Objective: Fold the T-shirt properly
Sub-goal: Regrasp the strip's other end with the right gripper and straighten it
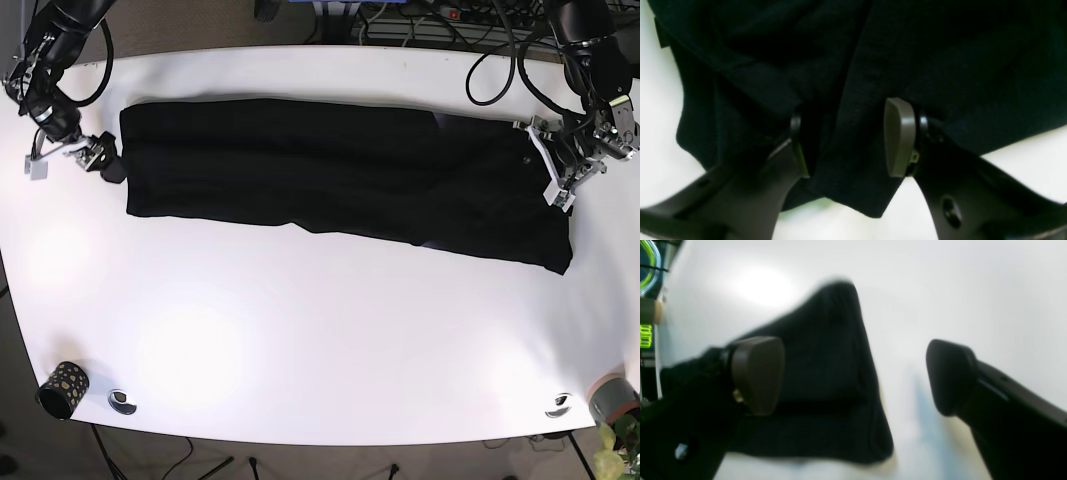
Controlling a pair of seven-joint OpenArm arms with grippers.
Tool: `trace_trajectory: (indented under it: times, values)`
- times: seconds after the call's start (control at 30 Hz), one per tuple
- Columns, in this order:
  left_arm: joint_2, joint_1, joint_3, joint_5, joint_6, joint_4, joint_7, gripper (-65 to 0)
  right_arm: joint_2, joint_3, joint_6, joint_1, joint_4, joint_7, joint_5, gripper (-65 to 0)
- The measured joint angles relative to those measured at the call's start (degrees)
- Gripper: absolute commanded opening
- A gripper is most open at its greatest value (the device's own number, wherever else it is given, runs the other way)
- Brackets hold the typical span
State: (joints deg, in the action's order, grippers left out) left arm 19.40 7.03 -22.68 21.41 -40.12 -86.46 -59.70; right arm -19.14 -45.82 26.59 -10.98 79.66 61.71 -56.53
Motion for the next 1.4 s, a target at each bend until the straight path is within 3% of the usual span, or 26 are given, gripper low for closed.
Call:
trace_trajectory:
  times: [0.1, 0.37, 0.43, 0.57, 0.8, 0.87, 1.07, 1.4]
  values:
    - [0.00, -0.07, 0.00, 0.02, 0.00, 0.00, 0.00, -37.1, 1.79, 0.15, 0.02, -1.27, -0.11, 0.00, 0.09, 0.0]
    - [-0.02, -0.07, -0.04, 0.00, 0.00, 0.00, -0.02, -37.2, 2.62, 4.13, 0.50, -2.36, 0.17, -2.16, -1.09, 0.0]
    - [-0.02, -0.07, -0.02, 0.04, 0.00, 0.00, 0.00, -37.2, 3.30, 6.08, 0.50, -1.86, 0.26, -2.19, -1.81, -4.1]
    - [-0.04, -0.07, 0.02, 0.00, 0.00, 0.00, 0.00, -37.2, 5.01, 7.26, 0.46, -1.36, 0.31, -4.07, -1.49, -19.2]
    - [-0.07, -0.09, 0.24, -0.24, 0.00, 0.00, -0.02, -37.2, 4.87, 8.46, 0.17, 1.16, 0.22, -4.42, 7.45, -57.4]
    - [-0.07, -0.09, 0.24, -0.22, 0.00, 0.00, 0.00, -37.2, 5.18, 8.74, 0.24, 1.75, 0.28, -3.78, 8.94, -65.0]
    - [-0.74, -0.07, 1.16, -0.92, 0.02, -0.15, -0.02, -37.2, 4.90, 8.70, -0.02, 1.68, 3.23, -2.93, 9.97, -65.0]
    - [-5.31, -0.52, 3.61, -2.10, 0.59, -0.55, 1.01, -37.1, 3.13, 8.57, -0.15, -2.62, 19.26, -1.84, 9.81, -65.0]
